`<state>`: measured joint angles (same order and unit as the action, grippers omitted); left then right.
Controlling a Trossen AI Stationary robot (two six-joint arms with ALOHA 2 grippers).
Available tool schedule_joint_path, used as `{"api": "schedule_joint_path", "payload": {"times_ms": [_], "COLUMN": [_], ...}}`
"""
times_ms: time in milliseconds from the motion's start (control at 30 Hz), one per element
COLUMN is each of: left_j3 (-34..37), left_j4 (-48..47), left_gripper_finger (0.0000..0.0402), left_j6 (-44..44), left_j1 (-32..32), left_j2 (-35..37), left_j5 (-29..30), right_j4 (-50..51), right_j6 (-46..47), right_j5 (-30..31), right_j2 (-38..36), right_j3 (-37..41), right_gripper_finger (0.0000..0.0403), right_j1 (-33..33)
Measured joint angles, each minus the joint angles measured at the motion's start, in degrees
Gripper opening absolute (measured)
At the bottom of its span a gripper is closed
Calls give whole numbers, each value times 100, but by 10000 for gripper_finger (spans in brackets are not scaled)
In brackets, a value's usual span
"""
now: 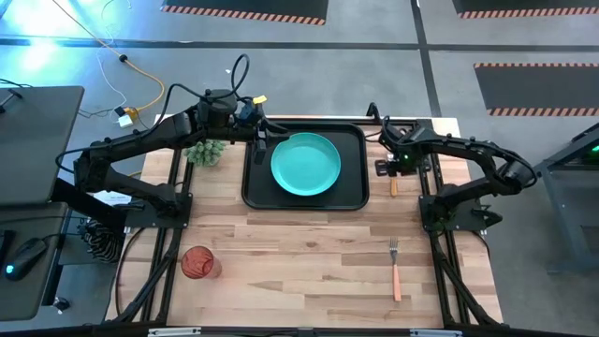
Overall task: Pick and place plate/cup/fork/spoon on tray
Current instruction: Put the spoon onto the black tray
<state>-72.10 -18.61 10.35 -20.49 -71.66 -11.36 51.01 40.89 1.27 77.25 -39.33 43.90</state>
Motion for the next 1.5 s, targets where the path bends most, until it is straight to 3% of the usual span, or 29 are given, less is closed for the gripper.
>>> {"api": "schedule_joint_path", "payload": {"times_ms": [367,1000,1367,1500], "left_j3": [0,0,0,0], "left_j4": [2,2,0,0], "left_gripper_finger": [99,99,99,99], "left_j6": [8,6,6,5], "left_j1": [0,2,2,1], "left_j2": [0,0,0,0], "left_j5": [-2,-2,-2,-2], "right_j4": [-333,-998,-997,-997], "right_j6": [-82,155,420,415], "right_j5": [281,147,59,58], "right_j2": [0,4,2,0], "right_j3": [1,588,584,577], "right_gripper_finger": [135,132,40,25], "right_j1": [0,0,-1,-2]}}
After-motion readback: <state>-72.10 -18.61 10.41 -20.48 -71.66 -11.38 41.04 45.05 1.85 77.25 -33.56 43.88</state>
